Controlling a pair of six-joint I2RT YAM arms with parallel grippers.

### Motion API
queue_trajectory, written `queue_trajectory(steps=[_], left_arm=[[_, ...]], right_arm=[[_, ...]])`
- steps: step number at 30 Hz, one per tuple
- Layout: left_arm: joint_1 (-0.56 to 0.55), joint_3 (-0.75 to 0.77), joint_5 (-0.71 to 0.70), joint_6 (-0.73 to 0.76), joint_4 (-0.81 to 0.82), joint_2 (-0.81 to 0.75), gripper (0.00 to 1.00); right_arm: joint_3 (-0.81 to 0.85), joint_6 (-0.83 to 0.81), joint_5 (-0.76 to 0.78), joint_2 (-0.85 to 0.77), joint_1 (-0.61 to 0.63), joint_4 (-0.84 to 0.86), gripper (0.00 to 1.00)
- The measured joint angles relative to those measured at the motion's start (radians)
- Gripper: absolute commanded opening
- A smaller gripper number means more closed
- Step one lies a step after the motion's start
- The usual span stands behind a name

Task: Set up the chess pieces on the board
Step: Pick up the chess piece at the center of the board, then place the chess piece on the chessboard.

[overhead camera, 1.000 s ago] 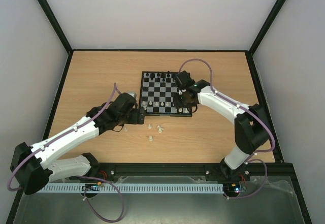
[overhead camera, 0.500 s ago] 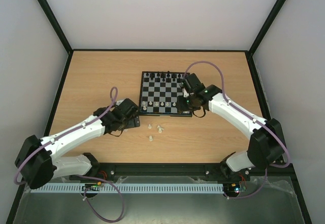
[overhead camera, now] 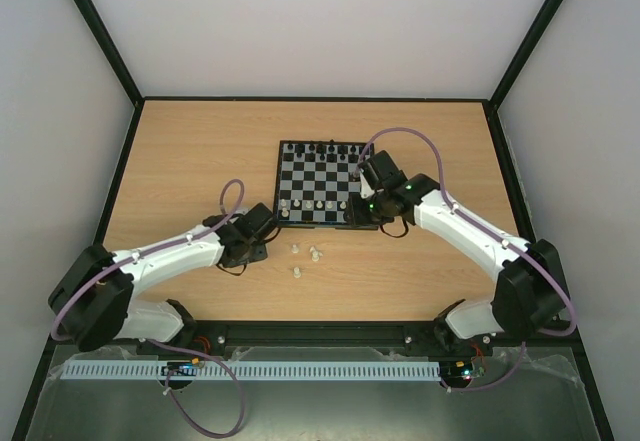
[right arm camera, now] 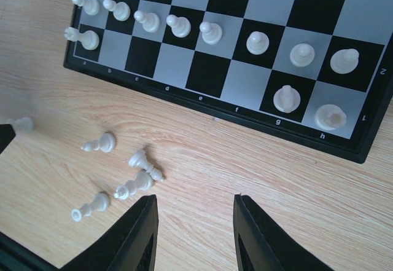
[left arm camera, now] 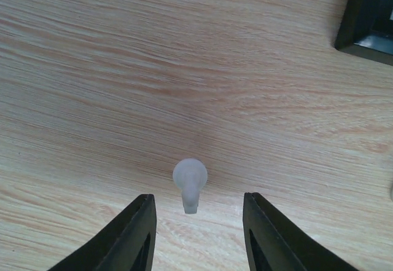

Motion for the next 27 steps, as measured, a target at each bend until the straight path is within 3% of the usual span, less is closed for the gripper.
queue_trajectory(steps=[13,22,27], left_arm=[[-0.004,0.0,-0.011,-0.008,0.022,0.089,0.03],[-0.015,0.055,-0.017,0.016,0.0,0.101,0.02],[-0.053,0.259,-0.017,0.076,-0.061,0.15,0.02]], right_arm=[[-0.01,-0.001,-0.02,-0.024,0.014,0.01,0.34],[-0.012,-0.001,-0.019,-0.024,0.017,0.01,0.34],[-0.011,-0.002,-0.016,-0.024,0.017,0.01,0.34]])
